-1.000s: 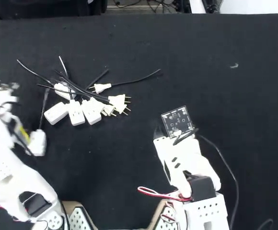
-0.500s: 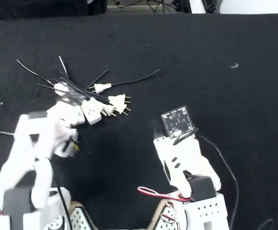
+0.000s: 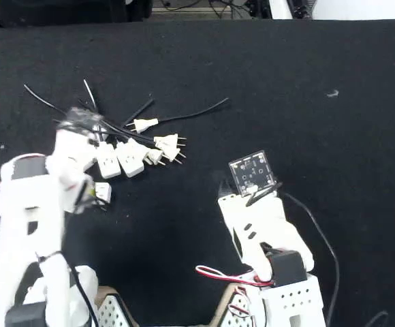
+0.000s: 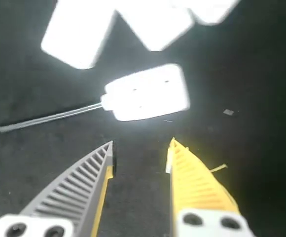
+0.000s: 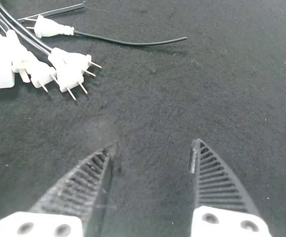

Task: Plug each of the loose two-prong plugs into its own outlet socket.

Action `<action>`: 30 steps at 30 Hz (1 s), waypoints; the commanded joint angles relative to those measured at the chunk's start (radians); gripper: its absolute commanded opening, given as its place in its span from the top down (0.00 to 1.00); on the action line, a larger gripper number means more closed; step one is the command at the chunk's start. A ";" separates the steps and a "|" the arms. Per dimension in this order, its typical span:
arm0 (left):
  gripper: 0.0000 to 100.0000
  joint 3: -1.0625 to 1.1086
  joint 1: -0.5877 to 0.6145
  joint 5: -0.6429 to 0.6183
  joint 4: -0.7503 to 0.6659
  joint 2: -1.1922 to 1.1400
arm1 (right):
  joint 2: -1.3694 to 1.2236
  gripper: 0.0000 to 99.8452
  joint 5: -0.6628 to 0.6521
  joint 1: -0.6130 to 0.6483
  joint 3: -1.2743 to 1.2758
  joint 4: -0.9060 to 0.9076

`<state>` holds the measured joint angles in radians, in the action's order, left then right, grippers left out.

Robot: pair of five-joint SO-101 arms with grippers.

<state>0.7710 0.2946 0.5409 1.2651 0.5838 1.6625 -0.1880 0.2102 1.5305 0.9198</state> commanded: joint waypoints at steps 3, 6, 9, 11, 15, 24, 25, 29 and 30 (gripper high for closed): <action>0.82 -0.088 0.226 0.008 -0.273 -0.227 | 0.013 0.77 0.000 0.012 -0.002 0.002; 0.82 -0.096 0.248 0.008 -0.362 -0.331 | 0.013 0.77 0.000 0.012 -0.002 0.003; 0.82 -0.094 0.214 0.008 -0.390 -0.402 | 0.013 0.77 0.000 0.012 -0.002 0.003; 0.82 -0.084 0.173 0.000 -0.387 -0.420 | 0.013 0.77 0.000 0.012 -0.002 0.003; 0.82 -0.059 0.064 -0.074 -0.347 -0.404 | 0.013 0.77 0.000 0.012 -0.002 0.003; 0.82 -0.022 -0.197 -0.181 -0.173 -0.222 | 0.013 0.77 0.000 0.012 -0.002 0.003; 0.82 -0.002 -0.228 -0.187 -0.173 -0.201 | 0.013 0.77 0.000 0.012 -0.002 0.003; 0.82 0.081 -0.323 -0.212 -0.175 -0.130 | 0.013 0.77 0.000 0.011 -0.002 0.003; 0.82 0.087 -0.331 -0.210 -0.173 -0.114 | 0.013 0.77 0.000 0.011 -0.002 0.003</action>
<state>0.8309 0.0368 0.3537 1.0840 0.3874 1.6625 -0.1880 0.2102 1.5305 0.9198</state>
